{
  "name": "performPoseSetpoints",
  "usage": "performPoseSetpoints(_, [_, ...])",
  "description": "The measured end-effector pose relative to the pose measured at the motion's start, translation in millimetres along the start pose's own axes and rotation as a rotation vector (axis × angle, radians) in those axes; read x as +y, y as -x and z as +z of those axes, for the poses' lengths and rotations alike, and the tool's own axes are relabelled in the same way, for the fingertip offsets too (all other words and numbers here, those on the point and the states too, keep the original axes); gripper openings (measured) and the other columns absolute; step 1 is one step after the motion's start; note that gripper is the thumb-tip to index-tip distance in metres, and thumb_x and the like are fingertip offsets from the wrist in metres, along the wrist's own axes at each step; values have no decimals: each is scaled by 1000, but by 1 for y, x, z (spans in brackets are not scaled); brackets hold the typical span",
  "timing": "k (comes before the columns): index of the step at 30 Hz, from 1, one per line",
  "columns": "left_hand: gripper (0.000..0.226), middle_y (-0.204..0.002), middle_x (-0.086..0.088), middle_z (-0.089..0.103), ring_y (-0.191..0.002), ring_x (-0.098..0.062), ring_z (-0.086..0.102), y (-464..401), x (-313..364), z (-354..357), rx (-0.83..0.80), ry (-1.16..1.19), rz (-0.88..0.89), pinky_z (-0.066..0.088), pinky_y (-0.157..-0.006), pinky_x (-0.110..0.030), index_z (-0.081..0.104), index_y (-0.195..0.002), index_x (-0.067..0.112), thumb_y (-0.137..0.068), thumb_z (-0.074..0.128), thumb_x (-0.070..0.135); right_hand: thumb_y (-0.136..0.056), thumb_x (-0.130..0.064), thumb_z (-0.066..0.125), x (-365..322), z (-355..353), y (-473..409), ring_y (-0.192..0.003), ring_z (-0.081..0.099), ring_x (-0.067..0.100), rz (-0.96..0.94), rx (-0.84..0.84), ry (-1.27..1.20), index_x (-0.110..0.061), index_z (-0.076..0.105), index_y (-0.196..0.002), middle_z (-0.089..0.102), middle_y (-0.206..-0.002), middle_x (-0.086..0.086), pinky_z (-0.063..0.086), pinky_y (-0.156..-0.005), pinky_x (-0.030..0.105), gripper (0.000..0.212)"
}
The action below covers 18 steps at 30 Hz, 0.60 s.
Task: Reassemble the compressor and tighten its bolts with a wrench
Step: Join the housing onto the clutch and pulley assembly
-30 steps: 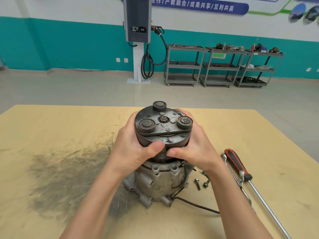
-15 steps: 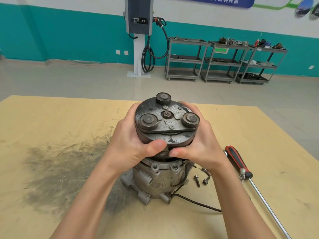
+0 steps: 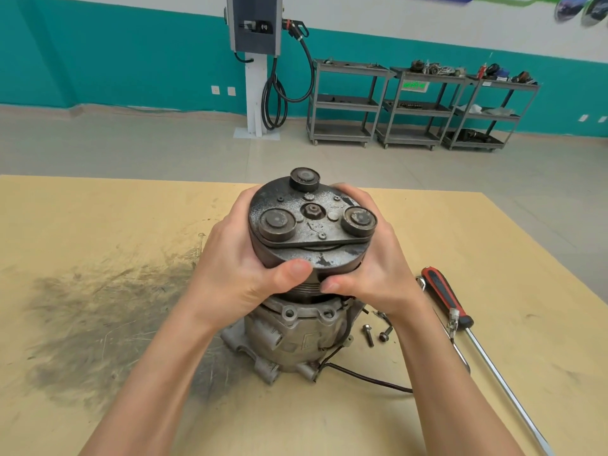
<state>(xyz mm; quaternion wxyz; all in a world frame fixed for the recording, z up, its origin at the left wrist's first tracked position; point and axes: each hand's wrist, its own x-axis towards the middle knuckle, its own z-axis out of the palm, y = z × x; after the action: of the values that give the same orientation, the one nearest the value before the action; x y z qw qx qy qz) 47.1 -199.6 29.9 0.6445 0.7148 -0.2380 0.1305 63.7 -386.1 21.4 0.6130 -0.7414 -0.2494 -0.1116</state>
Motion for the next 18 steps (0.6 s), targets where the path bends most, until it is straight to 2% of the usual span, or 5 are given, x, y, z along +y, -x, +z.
performPoseSetpoints(3, [91,-116,4,69,-112,-22,64,0,0,3,30,-23,8,49,-95,-54,51,-122,25,-53,73,81,-50,-69,83,1,-1,-3,-124,57,30,15,-15,-41,-11,39,-134,60,-126,3,40,-106,58,111])
performPoseSetpoints(7, [86,-112,14,70,-108,-11,65,3,3,7,88,-108,1,52,-93,-45,51,-118,31,-53,68,84,-54,-61,86,1,-2,-6,-123,55,23,59,-75,-108,-11,37,-133,58,-127,2,42,-106,42,105])
performPoseSetpoints(9, [81,-110,18,70,-107,-8,66,4,4,9,110,-122,-6,52,-92,-44,51,-117,31,-55,71,78,-54,-59,86,1,-1,-8,-123,54,26,75,-107,-160,-3,34,-135,56,-128,11,41,-108,45,111])
performPoseSetpoints(12, [85,-109,19,70,-107,-7,66,5,5,11,123,-122,-11,52,-91,-38,51,-118,28,-54,71,80,-53,-60,86,2,-2,-9,-123,52,32,65,-129,-214,4,32,-135,53,-129,19,39,-109,51,117])
performPoseSetpoints(18, [73,-107,21,70,-105,-5,65,8,6,12,144,-161,2,52,-91,-36,51,-118,28,-56,71,62,-53,-56,88,5,-4,-10,-123,51,30,39,-138,-224,-4,35,-134,52,-129,17,39,-110,49,110])
